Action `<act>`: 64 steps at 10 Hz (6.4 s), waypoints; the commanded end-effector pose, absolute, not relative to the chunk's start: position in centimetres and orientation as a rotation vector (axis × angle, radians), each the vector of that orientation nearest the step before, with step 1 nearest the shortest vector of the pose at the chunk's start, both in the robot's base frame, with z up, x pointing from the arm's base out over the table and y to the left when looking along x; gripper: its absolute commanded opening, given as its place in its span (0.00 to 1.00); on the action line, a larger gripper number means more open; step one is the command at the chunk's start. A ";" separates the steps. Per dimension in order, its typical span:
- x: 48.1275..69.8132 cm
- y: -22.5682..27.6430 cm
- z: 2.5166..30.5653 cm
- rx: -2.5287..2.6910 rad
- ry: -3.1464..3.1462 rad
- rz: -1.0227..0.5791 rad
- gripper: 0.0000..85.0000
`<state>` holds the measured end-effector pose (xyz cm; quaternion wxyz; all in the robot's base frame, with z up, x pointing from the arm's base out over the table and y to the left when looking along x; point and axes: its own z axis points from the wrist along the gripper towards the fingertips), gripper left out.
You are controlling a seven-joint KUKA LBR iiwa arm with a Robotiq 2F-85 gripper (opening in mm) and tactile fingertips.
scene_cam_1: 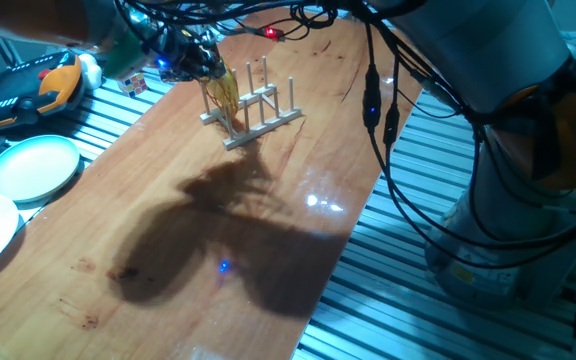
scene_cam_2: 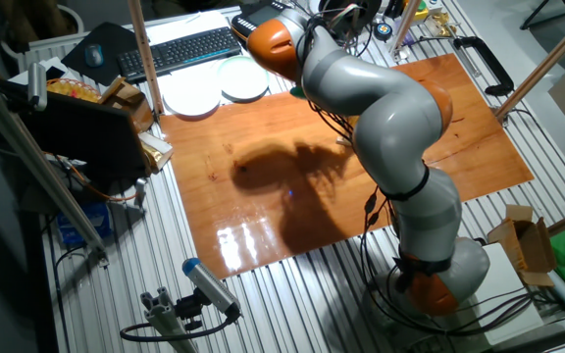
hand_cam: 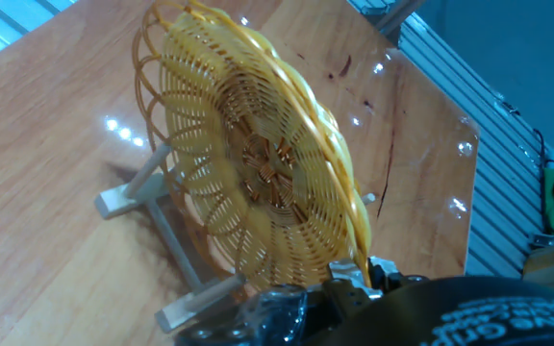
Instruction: Take the dish off the dish rack
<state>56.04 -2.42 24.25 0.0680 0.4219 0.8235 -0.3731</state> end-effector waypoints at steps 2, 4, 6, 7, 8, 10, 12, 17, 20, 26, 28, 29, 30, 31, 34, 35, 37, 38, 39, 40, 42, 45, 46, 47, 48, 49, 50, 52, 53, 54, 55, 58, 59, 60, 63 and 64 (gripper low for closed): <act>55.8 -2.5 24.8 1.260 2.492 -1.121 0.01; 55.7 -2.8 25.1 1.248 2.506 -1.116 0.01; 55.6 -2.9 25.2 1.244 2.510 -1.113 0.01; 55.7 -2.9 25.2 1.242 2.510 -1.116 0.01; 55.7 -2.9 25.1 1.242 2.515 -1.107 0.01; 55.7 -2.9 25.1 1.243 2.499 -1.108 0.01; 55.7 -2.9 25.1 1.246 2.494 -1.087 0.01; 55.7 -2.9 25.1 1.258 2.428 -1.118 0.01; 55.8 -2.7 26.3 1.246 2.423 -1.163 0.01; 54.8 -2.2 29.7 1.235 2.444 -1.169 0.01; 54.8 -1.3 30.2 1.220 2.461 -1.130 0.01; 54.8 -0.9 30.3 1.215 2.484 -1.105 0.01; 54.9 -0.7 30.3 1.221 2.525 -1.048 0.01; 55.0 -0.3 30.2 1.225 2.559 -0.996 0.01; 55.6 2.1 28.9 1.211 2.643 -0.847 0.01; 55.7 3.1 28.0 1.207 2.664 -0.790 0.01; 55.4 4.8 26.7 1.156 2.708 -0.722 0.01; 55.2 5.2 26.3 1.134 2.735 -0.680 0.01; 55.2 5.6 25.9 1.122 2.769 -0.624 0.01; 55.3 5.8 25.5 1.114 2.801 -0.554 0.01; 55.3 6.1 24.8 1.065 2.830 -0.510 0.01; 55.5 6.5 23.7 1.000 2.902 -0.372 0.01; 55.6 6.5 23.4 0.968 2.924 -0.330 0.01; 55.8 6.4 23.2 0.932 2.943 -0.291 0.01; 56.0 6.3 22.8 0.897 2.957 -0.241 0.01; 56.2 6.2 22.4 0.877 2.968 -0.205 0.01; 56.3 6.3 22.0 0.875 2.963 -0.187 0.01; 56.5 6.3 21.3 0.882 2.963 -0.152 0.01; 56.6 6.3 21.0 0.880 2.973 -0.139 0.01; 56.6 6.3 20.6 0.883 2.972 -0.131 0.01; 56.6 6.4 20.4 0.882 2.971 -0.130 0.01; 56.6 6.4 20.3 0.883 2.973 -0.112 0.01; 56.6 6.4 20.3 0.892 2.964 -0.136 0.01; 56.6 6.4 20.3 0.890 2.952 -0.147 0.01; 56.6 6.4 20.3 0.802 2.946 -0.182 0.01; 56.6 6.4 20.3 0.739 2.963 -0.186 0.01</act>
